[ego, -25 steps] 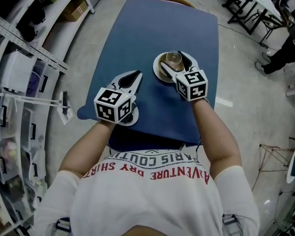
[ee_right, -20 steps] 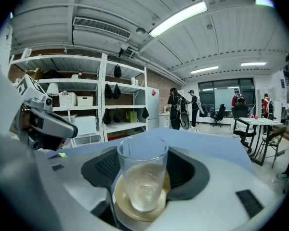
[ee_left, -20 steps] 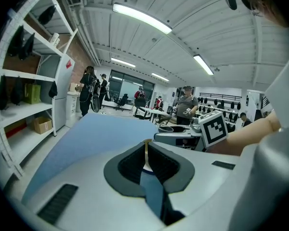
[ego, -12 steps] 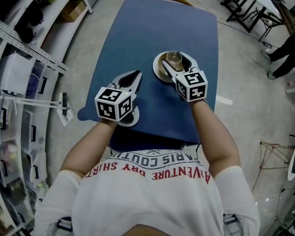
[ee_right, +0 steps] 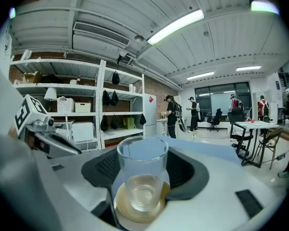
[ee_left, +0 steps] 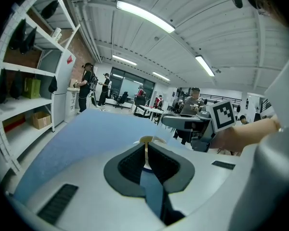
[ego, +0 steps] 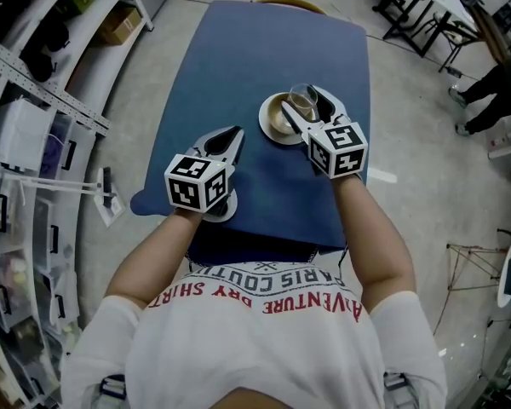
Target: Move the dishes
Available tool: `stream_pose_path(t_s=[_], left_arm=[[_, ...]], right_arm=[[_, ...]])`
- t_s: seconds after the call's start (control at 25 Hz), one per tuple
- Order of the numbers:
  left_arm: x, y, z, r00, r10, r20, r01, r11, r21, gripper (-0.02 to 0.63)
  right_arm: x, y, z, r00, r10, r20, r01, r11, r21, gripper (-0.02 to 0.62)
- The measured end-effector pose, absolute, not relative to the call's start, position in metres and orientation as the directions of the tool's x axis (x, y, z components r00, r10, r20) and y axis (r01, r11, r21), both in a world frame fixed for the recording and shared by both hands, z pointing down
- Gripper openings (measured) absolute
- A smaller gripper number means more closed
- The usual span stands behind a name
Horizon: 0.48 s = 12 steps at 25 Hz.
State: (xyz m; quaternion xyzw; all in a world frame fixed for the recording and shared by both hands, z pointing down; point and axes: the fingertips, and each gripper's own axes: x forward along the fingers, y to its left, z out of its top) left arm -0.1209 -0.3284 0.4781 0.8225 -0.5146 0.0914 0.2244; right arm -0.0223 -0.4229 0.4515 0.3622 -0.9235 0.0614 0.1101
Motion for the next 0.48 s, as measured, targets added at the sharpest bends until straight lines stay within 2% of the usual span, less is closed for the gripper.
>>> stream_pose_path(t_s=[0.48], left_arm=[[-0.109, -0.33, 0.484, 0.472, -0.794, 0.382, -0.877, -0.382, 0.29, 0.04]], right_arm=[[0.04, -0.436, 0.408, -0.634, -0.75, 0.19, -0.761, 0.648, 0.018, 0.287]])
